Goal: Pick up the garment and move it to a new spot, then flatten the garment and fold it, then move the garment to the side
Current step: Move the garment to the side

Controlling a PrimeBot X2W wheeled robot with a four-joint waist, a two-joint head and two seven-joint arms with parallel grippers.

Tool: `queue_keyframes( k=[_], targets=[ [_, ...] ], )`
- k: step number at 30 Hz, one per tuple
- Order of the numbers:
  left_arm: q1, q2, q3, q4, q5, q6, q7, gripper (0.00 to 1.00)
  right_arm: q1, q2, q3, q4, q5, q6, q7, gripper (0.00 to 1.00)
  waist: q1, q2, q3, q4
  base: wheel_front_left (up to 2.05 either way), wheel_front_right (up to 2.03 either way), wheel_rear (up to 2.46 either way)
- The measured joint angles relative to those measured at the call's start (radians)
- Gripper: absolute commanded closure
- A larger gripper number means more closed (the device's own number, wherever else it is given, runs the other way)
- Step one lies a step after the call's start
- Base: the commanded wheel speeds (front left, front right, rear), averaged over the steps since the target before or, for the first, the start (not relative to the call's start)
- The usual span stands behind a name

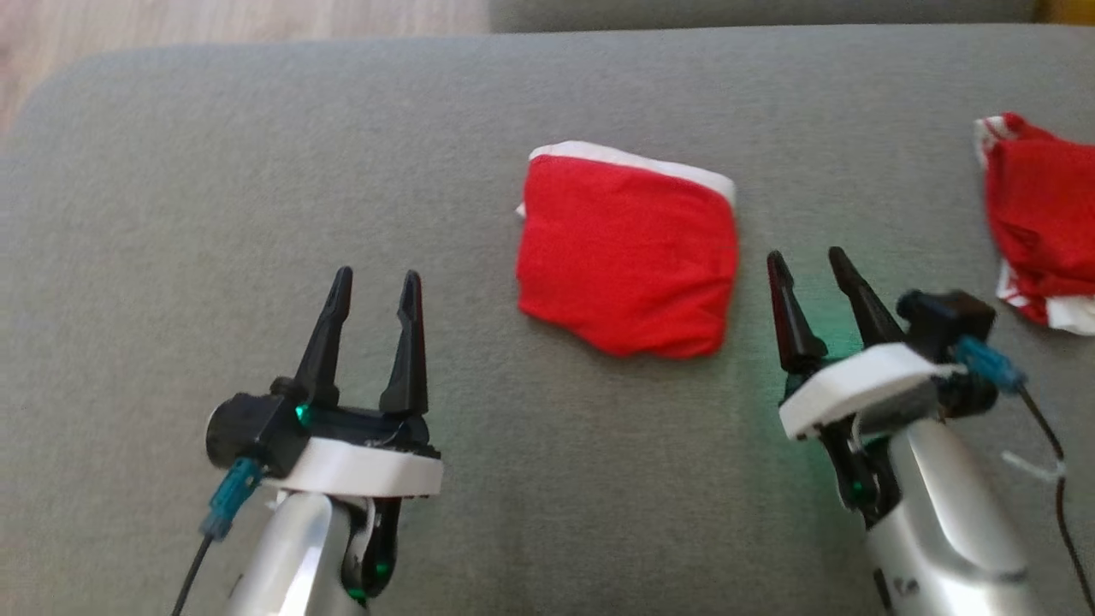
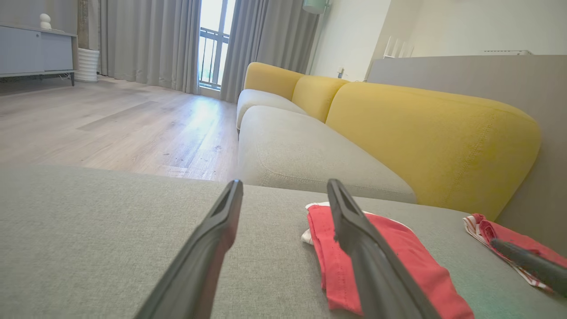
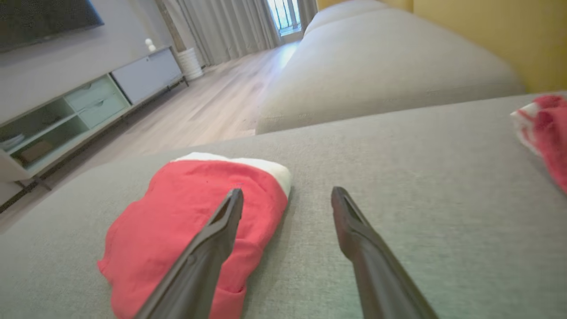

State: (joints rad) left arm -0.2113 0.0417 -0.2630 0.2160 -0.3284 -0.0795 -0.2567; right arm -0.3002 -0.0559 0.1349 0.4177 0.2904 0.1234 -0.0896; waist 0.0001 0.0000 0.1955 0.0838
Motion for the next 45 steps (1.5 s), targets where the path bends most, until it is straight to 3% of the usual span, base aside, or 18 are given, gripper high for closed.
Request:
queue_keyframes(
  k=[5,13,22,23,24,25,29,39,42,45],
  targets=[
    [-0.029,0.000,-0.033,0.006,-0.015,0.000,0.000,0.00,-0.075,0.000,0.030,0.120,0.081,0.000,0.074,0.00,0.0000,0.0000,0.034,0.058,0.00,0.00,0.00],
    [-0.039,0.000,-0.060,0.008,-0.033,0.009,0.000,0.00,-0.195,-0.011,0.038,0.302,0.154,0.000,0.105,0.00,0.0000,0.0000,0.067,0.145,0.00,0.00,0.00],
    [-0.046,0.000,-0.030,0.008,-0.049,0.018,0.000,0.00,-0.306,-0.024,0.112,0.413,0.148,0.000,0.135,0.00,-0.0001,0.0000,0.088,0.183,0.00,0.00,0.00],
    [-0.051,0.000,-0.025,0.008,-0.049,0.018,0.000,0.00,-0.313,-0.025,0.117,0.421,0.148,0.000,0.135,0.07,-0.0001,0.0000,0.089,0.185,0.00,0.00,0.00],
    [-0.055,0.000,-0.021,0.008,-0.049,0.017,0.000,0.00,-0.320,-0.025,0.124,0.427,0.148,0.000,0.135,0.69,0.0000,0.0000,0.089,0.186,0.00,0.00,0.00],
    [-0.058,0.000,-0.018,0.008,-0.048,0.017,0.000,0.00,-0.327,-0.026,0.135,0.434,0.148,0.000,0.135,1.00,0.0000,0.0000,0.089,0.187,0.00,0.00,0.00],
    [-0.058,0.000,0.000,0.008,-0.046,0.017,0.000,0.00,-0.334,-0.019,0.164,0.460,0.105,0.000,0.108,1.00,0.0000,0.0000,0.081,0.183,0.00,0.00,0.00],
    [-0.054,-0.001,0.007,0.003,-0.041,0.017,0.000,0.00,-0.343,-0.020,0.179,0.472,-0.128,0.000,0.056,1.00,0.0000,0.0000,0.049,0.123,0.00,0.00,0.00],
    [-0.050,-0.001,0.009,0.002,-0.034,0.017,0.000,0.00,-0.343,-0.053,0.204,0.432,-0.159,0.000,0.088,1.00,-0.0001,0.0000,0.038,0.093,0.00,0.00,0.00],
    [-0.050,-0.001,0.010,0.002,-0.032,0.017,0.000,0.00,-0.343,-0.130,0.249,0.376,-0.158,0.000,0.130,1.00,-0.0001,0.0000,0.029,0.066,0.00,0.00,0.00]
  ],
)
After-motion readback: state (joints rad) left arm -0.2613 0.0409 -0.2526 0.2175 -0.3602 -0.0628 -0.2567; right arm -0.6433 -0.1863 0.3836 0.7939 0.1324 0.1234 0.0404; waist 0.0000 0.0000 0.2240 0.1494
